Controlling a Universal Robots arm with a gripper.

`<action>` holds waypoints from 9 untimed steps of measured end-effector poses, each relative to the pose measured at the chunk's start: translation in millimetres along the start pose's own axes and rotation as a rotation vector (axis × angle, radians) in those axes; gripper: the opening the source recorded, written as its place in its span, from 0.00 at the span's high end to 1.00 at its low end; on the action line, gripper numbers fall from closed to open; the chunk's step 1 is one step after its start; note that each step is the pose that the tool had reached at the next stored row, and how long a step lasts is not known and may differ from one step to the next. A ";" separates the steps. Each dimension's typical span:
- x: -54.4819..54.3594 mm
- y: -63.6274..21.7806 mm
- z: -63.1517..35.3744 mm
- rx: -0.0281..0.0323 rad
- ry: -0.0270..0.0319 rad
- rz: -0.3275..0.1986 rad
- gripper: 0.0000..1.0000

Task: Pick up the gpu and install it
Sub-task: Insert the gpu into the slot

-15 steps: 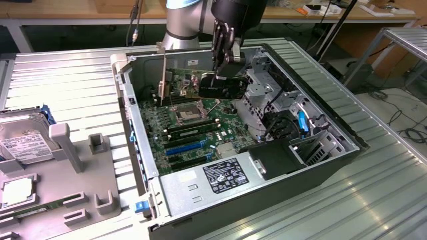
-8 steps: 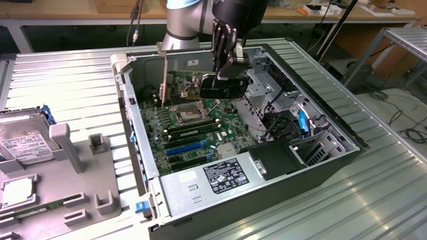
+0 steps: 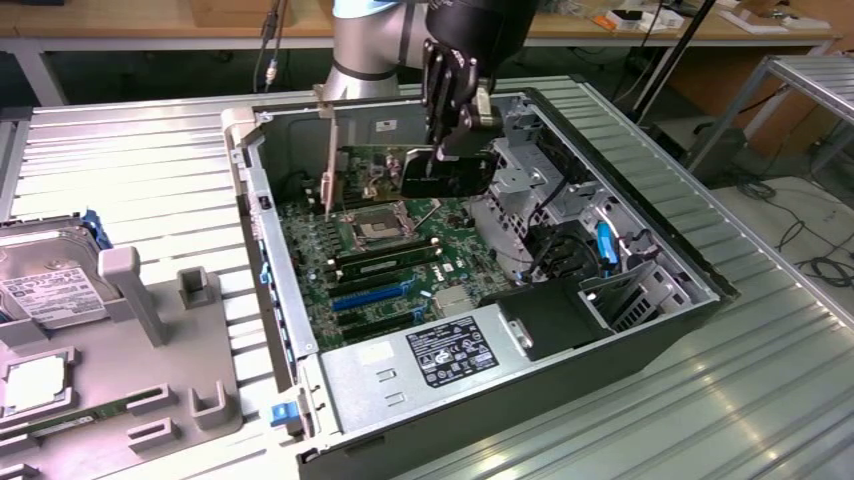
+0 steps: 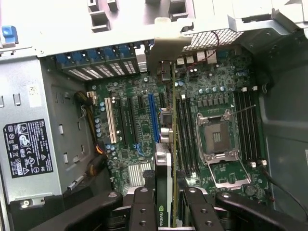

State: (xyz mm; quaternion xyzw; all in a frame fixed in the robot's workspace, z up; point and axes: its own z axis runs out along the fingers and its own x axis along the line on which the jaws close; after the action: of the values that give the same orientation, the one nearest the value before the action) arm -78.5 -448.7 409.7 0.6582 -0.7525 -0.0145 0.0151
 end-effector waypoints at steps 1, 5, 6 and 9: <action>0.0 -0.2 0.1 0.0000 0.0004 -0.010 0.73; -0.1 -0.8 0.4 0.0001 0.0020 -0.048 0.73; -0.1 -0.9 0.5 0.0001 0.0023 -0.054 0.73; -0.2 -1.3 0.9 0.0003 0.0041 -0.097 0.73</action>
State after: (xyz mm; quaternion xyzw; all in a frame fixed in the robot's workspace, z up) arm -77.2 -448.7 408.7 0.6940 -0.7197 -0.0138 0.0158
